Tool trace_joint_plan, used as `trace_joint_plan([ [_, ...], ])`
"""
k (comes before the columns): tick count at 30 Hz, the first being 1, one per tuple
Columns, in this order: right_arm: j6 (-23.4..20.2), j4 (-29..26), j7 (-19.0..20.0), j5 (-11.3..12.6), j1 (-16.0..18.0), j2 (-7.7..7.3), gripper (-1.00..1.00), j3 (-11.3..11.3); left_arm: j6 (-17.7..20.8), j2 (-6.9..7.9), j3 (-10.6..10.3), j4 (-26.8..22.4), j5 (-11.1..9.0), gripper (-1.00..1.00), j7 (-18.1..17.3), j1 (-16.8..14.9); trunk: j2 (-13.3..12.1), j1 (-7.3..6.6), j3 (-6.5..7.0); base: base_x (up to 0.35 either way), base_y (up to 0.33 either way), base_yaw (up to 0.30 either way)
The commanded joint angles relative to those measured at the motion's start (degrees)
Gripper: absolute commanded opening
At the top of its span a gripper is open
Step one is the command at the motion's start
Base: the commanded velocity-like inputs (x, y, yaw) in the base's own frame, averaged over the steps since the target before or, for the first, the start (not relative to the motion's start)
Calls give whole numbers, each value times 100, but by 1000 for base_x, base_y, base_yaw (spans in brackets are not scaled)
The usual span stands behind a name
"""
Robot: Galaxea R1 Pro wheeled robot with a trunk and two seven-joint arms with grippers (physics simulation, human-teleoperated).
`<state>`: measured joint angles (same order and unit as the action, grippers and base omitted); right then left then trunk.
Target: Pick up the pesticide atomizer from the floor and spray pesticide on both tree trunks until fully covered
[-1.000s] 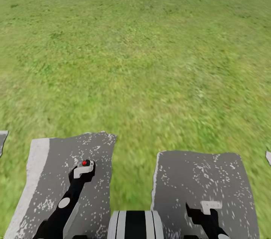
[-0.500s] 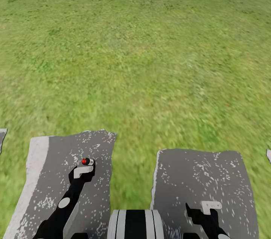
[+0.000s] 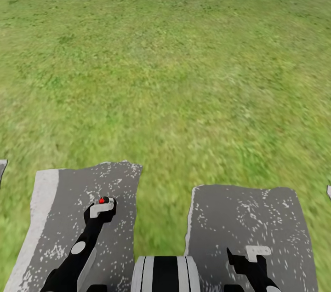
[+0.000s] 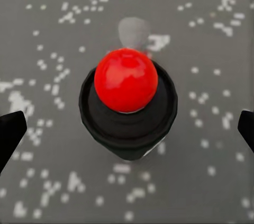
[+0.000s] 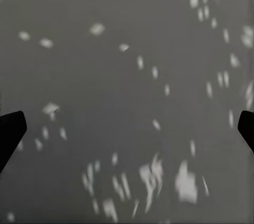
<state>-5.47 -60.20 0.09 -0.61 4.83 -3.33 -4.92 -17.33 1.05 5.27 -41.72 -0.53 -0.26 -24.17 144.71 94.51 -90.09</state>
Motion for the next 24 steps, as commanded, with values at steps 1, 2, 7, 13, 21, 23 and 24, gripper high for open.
trace_joint_plan([
  [1, 1, 0, 0, 0, -1, 1, 100, 0, -1, 0, 0, 0, 0, 100, 0, 0, 0, 0, 0, 13, 0, 0],
  [2, 1, 0, 0, 0, -4, 1, 100, 0, 0, 0, 0, 1, 0, 100, 0, 0, 0, 0, 0, 8, 0, 0],
  [7, 1, 0, 0, 0, -3, 0, 100, 0, 0, 0, 0, 2, 0, 100, 0, 0, 0, 0, 0, 2, 0, 0],
  [13, 2, 0, 0, 0, -1, 0, 100, 0, -5, 0, 2, -1, 0, 100, 0, -2, 0, 0, 0, 0, 0, 0],
  [21, 2, 0, 0, 0, 0, -1, 100, 0, -4, 0, 2, -1, 0, 100, 0, 0, 0, 0, 0, 0, 0, 0],
  [23, 2, 0, 0, 0, -2, -1, 100, 0, -4, 0, 1, -2, 0, 100, 0, 0, 0, 0, 0, 37, 0, 0],
  [24, 2, 0, 0, 0, -3, -1, 100, 0, -5, 0, 0, -2, 0, 100, 0, 0, 0, 0, 0, 109, 0, 0],
])
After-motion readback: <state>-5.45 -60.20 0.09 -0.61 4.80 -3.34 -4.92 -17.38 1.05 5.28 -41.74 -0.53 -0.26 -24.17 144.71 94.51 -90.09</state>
